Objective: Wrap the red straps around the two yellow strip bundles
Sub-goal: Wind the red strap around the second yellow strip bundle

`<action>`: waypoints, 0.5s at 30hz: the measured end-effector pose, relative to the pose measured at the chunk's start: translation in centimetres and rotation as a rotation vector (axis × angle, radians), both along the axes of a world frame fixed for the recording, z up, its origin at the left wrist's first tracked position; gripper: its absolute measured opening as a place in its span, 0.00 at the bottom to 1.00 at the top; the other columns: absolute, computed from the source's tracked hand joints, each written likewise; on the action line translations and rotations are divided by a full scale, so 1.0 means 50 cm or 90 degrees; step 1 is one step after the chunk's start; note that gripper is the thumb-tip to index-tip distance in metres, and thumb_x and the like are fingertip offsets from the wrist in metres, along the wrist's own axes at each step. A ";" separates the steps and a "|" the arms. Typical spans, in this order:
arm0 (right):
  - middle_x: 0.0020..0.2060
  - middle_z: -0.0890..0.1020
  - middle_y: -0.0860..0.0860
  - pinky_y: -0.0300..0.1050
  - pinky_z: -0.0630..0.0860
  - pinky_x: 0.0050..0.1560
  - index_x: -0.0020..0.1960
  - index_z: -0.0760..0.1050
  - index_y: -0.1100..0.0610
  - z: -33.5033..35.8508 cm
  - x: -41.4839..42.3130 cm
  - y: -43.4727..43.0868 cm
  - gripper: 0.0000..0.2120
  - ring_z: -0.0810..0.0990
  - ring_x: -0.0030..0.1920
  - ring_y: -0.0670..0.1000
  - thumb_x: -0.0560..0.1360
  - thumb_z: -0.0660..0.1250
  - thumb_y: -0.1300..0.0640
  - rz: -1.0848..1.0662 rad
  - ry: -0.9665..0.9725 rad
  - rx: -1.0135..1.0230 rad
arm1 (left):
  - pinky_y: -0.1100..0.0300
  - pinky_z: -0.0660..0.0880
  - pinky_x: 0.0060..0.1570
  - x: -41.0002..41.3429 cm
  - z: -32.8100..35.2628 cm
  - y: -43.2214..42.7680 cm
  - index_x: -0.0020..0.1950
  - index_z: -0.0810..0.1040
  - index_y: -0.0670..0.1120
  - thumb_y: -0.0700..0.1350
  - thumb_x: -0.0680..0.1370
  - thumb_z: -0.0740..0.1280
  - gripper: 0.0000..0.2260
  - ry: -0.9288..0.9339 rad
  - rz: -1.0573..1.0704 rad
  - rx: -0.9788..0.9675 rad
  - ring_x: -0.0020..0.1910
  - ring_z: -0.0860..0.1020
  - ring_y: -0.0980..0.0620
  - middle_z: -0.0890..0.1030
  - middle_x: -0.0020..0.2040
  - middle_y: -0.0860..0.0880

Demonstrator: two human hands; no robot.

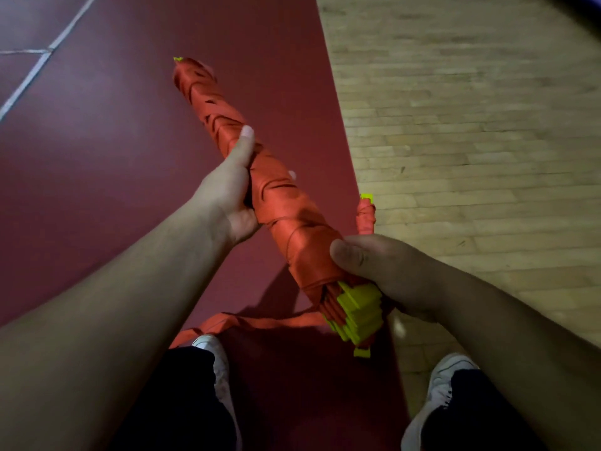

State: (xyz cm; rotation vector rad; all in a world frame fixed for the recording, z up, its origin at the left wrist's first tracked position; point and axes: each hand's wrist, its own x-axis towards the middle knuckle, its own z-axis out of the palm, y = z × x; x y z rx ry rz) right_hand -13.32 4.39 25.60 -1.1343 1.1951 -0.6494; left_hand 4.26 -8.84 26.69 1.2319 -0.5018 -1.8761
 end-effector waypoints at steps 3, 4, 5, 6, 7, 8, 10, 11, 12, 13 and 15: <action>0.55 0.82 0.69 0.61 0.75 0.56 0.56 0.79 0.64 -0.008 0.005 0.009 0.42 0.80 0.52 0.63 0.59 0.78 0.31 0.019 -0.151 0.059 | 0.48 0.82 0.43 0.001 0.004 -0.001 0.69 0.72 0.42 0.61 0.79 0.63 0.27 0.033 0.001 -0.015 0.48 0.85 0.45 0.84 0.49 0.45; 0.55 0.81 0.69 0.63 0.74 0.58 0.58 0.79 0.65 -0.006 0.003 0.010 0.40 0.80 0.54 0.64 0.60 0.79 0.34 0.029 -0.180 0.047 | 0.49 0.82 0.46 0.003 0.006 -0.002 0.66 0.74 0.41 0.61 0.80 0.61 0.26 0.039 -0.010 -0.019 0.50 0.85 0.45 0.85 0.48 0.45; 0.54 0.83 0.66 0.62 0.74 0.59 0.58 0.79 0.63 -0.003 0.001 0.008 0.38 0.81 0.54 0.63 0.62 0.79 0.35 0.042 -0.201 0.035 | 0.49 0.81 0.48 0.006 0.005 -0.005 0.62 0.76 0.41 0.62 0.81 0.59 0.25 0.037 -0.022 -0.023 0.52 0.85 0.46 0.85 0.49 0.46; 0.53 0.84 0.63 0.58 0.75 0.57 0.58 0.79 0.63 0.003 -0.001 0.006 0.36 0.82 0.53 0.61 0.63 0.78 0.36 0.057 -0.199 0.016 | 0.50 0.81 0.49 0.008 0.005 -0.006 0.59 0.78 0.41 0.64 0.80 0.58 0.26 0.024 -0.041 -0.027 0.51 0.84 0.47 0.85 0.49 0.46; 0.51 0.84 0.60 0.54 0.76 0.55 0.57 0.79 0.62 0.012 -0.001 0.004 0.33 0.82 0.51 0.58 0.66 0.77 0.37 0.072 -0.177 -0.001 | 0.50 0.81 0.49 0.011 0.004 -0.010 0.58 0.78 0.42 0.66 0.79 0.58 0.28 -0.008 -0.062 -0.030 0.50 0.84 0.47 0.84 0.49 0.46; 0.47 0.85 0.55 0.46 0.76 0.51 0.54 0.80 0.61 0.019 0.001 0.004 0.27 0.82 0.48 0.53 0.69 0.75 0.40 0.080 -0.142 -0.020 | 0.50 0.81 0.49 0.014 0.004 -0.014 0.59 0.79 0.44 0.67 0.78 0.59 0.28 -0.052 -0.080 -0.031 0.47 0.84 0.47 0.84 0.49 0.46; 0.35 0.83 0.43 0.32 0.73 0.40 0.45 0.79 0.54 0.026 0.012 0.005 0.10 0.79 0.37 0.39 0.74 0.71 0.47 0.093 -0.049 -0.052 | 0.46 0.81 0.50 0.016 -0.003 -0.020 0.59 0.81 0.47 0.69 0.77 0.60 0.28 -0.155 -0.119 -0.020 0.44 0.83 0.47 0.84 0.48 0.46; 0.31 0.80 0.39 0.29 0.71 0.36 0.42 0.78 0.52 0.022 0.017 0.005 0.07 0.75 0.33 0.36 0.75 0.71 0.49 0.107 0.005 -0.060 | 0.48 0.80 0.49 0.015 -0.007 -0.019 0.55 0.81 0.47 0.68 0.76 0.62 0.26 -0.190 -0.145 -0.004 0.42 0.83 0.47 0.84 0.45 0.46; 0.28 0.77 0.38 0.29 0.68 0.33 0.39 0.76 0.50 0.016 0.022 0.007 0.08 0.73 0.30 0.35 0.74 0.71 0.50 0.122 0.059 -0.070 | 0.52 0.80 0.47 0.009 -0.009 -0.012 0.49 0.81 0.47 0.67 0.76 0.64 0.24 -0.207 -0.176 0.014 0.39 0.82 0.48 0.83 0.41 0.47; 0.26 0.76 0.37 0.28 0.67 0.32 0.38 0.74 0.49 0.006 0.028 0.009 0.09 0.71 0.29 0.35 0.74 0.71 0.49 0.138 0.102 -0.080 | 0.55 0.79 0.44 0.002 -0.012 0.000 0.44 0.79 0.47 0.66 0.75 0.66 0.21 -0.220 -0.201 0.027 0.36 0.80 0.48 0.81 0.39 0.47; 0.27 0.74 0.38 0.30 0.66 0.33 0.37 0.74 0.48 -0.009 0.034 0.015 0.12 0.70 0.30 0.36 0.73 0.72 0.43 0.174 0.162 -0.102 | 0.57 0.78 0.41 -0.014 -0.035 0.020 0.45 0.79 0.47 0.62 0.71 0.73 0.19 -0.263 -0.200 0.034 0.34 0.78 0.49 0.80 0.40 0.46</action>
